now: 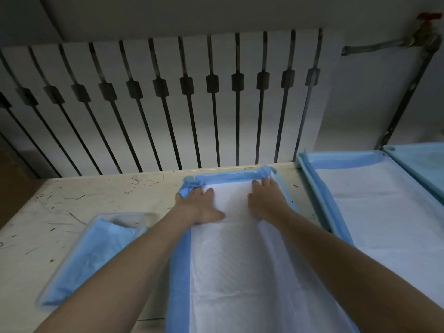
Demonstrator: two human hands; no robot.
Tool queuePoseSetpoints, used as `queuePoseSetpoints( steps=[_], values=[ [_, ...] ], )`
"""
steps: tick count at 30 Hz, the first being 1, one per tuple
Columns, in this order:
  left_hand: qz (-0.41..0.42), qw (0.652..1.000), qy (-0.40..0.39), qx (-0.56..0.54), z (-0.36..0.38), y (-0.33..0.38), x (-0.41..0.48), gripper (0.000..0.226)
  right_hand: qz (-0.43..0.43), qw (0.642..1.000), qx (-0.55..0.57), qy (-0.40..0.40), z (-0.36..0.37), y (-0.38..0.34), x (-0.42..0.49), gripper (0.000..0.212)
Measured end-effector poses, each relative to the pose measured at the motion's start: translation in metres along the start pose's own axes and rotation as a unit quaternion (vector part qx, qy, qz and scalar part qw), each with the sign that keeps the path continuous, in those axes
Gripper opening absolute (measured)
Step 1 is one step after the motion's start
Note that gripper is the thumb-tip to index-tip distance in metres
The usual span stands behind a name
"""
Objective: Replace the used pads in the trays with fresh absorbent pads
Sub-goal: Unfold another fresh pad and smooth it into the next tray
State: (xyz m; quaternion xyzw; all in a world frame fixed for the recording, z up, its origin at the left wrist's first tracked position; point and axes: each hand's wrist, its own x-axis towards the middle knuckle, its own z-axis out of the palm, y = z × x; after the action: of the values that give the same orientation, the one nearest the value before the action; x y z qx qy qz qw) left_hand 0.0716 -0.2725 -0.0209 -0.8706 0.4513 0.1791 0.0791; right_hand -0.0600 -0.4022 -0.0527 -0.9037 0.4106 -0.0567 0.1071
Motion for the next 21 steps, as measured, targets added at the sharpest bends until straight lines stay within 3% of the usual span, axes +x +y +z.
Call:
queuePoseSetpoints(
  steps=[2,5,10,13,17,21],
  values=[
    [-0.002,1.000,-0.019,-0.018,-0.002,-0.002,-0.002,0.083,0.001,1.000,-0.001,-0.008,0.001,0.000,0.000,0.044],
    [0.022,0.999,0.005,-0.033,-0.004,-0.006,-0.010,0.066,-0.005,1.000,0.009,-0.011,-0.003,0.000,-0.002,0.039],
    [0.047,0.998,0.003,0.032,-0.001,-0.009,-0.040,0.062,-0.054,0.998,0.008,-0.025,-0.005,-0.011,-0.024,0.035],
    [0.049,0.997,0.039,0.050,0.004,-0.007,-0.062,0.046,-0.085,0.995,0.026,-0.047,-0.004,-0.017,-0.047,0.039],
    [0.046,0.990,0.083,0.104,0.021,0.004,-0.096,0.031,-0.057,0.998,0.006,-0.036,-0.003,-0.008,-0.090,0.030],
    [0.044,0.987,0.089,0.124,0.037,0.018,-0.126,0.034,-0.037,0.998,-0.035,-0.041,-0.011,0.006,-0.129,0.027]
  ],
)
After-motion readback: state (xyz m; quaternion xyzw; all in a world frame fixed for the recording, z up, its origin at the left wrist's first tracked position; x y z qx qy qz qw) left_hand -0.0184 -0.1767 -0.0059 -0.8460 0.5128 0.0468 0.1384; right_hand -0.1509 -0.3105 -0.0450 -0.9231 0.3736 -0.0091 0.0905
